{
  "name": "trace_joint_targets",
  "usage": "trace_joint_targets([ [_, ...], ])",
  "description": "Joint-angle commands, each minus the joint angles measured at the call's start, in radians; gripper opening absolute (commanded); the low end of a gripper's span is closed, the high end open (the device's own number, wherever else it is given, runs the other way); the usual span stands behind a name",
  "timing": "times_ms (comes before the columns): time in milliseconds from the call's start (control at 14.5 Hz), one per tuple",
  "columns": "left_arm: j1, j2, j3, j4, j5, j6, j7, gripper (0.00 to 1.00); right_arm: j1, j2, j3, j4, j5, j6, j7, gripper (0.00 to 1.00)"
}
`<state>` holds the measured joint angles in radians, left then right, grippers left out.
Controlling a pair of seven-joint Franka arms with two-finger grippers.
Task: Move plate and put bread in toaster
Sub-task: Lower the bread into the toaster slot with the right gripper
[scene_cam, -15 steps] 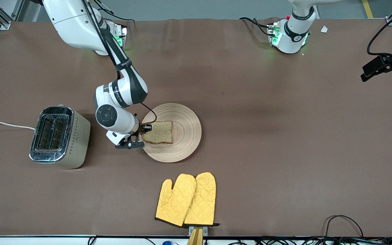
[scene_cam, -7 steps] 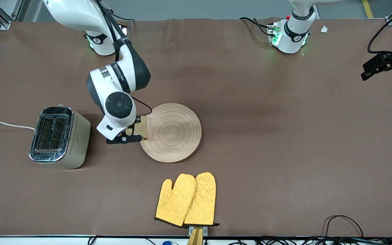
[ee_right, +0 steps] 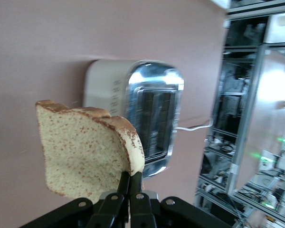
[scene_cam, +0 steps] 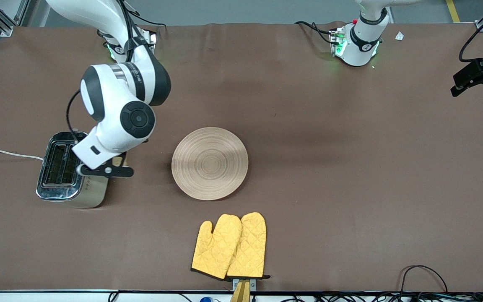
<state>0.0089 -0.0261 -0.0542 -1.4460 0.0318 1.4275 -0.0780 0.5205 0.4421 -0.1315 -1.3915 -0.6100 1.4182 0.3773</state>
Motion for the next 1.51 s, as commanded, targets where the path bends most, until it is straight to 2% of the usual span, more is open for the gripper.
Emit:
trace_joint_targets([
  [0,-0.004,0.011,-0.001,0.01,0.017,-0.013,0.012,1.0,-0.008,0.006,-0.051,0.009,-0.082,-0.021,0.017,0.01],
  [275,-0.012,0.014,-0.001,0.01,0.02,-0.012,-0.003,1.0,-0.039,0.01,-0.103,0.002,-0.106,-0.056,0.048,0.01],
  [1032,-0.001,0.034,-0.001,0.009,0.02,0.028,0.012,1.0,-0.076,0.035,-0.105,-0.115,-0.146,-0.007,0.066,0.01],
  [1445,0.003,0.048,0.001,0.012,0.017,0.028,0.015,1.0,-0.07,0.056,-0.103,-0.123,-0.146,0.025,0.086,0.01],
])
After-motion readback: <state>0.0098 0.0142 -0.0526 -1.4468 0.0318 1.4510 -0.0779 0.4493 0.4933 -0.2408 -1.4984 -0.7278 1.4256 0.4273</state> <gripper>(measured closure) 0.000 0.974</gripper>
